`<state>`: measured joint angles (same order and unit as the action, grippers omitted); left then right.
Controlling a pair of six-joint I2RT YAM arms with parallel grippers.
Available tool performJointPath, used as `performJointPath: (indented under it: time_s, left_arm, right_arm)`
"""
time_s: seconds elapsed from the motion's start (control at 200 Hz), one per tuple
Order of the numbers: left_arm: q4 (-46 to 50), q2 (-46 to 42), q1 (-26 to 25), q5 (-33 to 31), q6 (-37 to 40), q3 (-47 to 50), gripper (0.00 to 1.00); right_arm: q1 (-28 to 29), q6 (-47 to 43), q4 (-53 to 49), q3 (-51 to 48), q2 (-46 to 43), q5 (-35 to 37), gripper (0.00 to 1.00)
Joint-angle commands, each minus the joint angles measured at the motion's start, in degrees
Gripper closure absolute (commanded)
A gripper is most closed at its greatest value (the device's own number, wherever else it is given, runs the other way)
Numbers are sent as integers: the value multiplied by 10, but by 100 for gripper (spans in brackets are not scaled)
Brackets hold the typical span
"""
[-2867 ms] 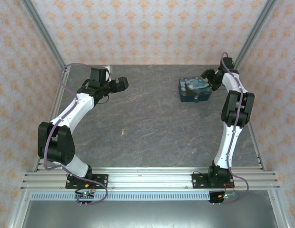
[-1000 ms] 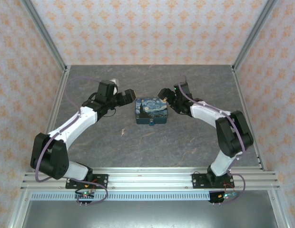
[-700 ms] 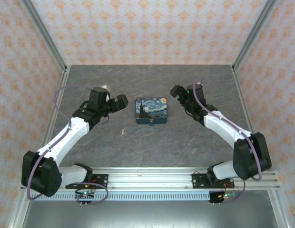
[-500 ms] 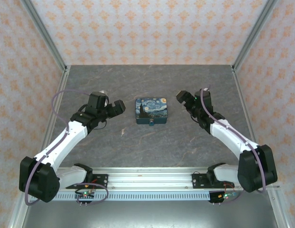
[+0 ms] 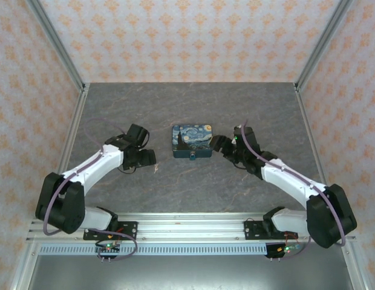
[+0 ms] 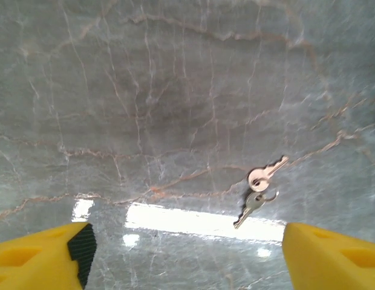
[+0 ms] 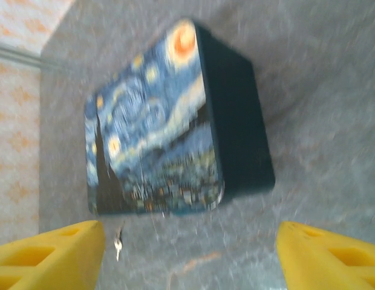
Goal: Unlock a padlock with a key
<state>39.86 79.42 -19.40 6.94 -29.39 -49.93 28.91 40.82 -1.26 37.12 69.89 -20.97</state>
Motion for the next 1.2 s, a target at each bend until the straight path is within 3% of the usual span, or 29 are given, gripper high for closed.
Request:
performJointPath:
  time_s: [0.0,0.28,0.565,1.196]
  left_arm:
    - [35,21,-25,-42,34,-38,24]
    - [36,113,-79,-75,66,-87,40]
    - [25,174,-89,-74,92,-110,44]
    - [-15,209,-96,-61,103,-96,44]
  right_arm:
    - [25,29,23,-22,-8,23,25]
    - [30,44,60,-78,-7,37,25]
    - [30,44,66,-91,-1,51,24]
    - [29,47,70,-86,18,59,24]
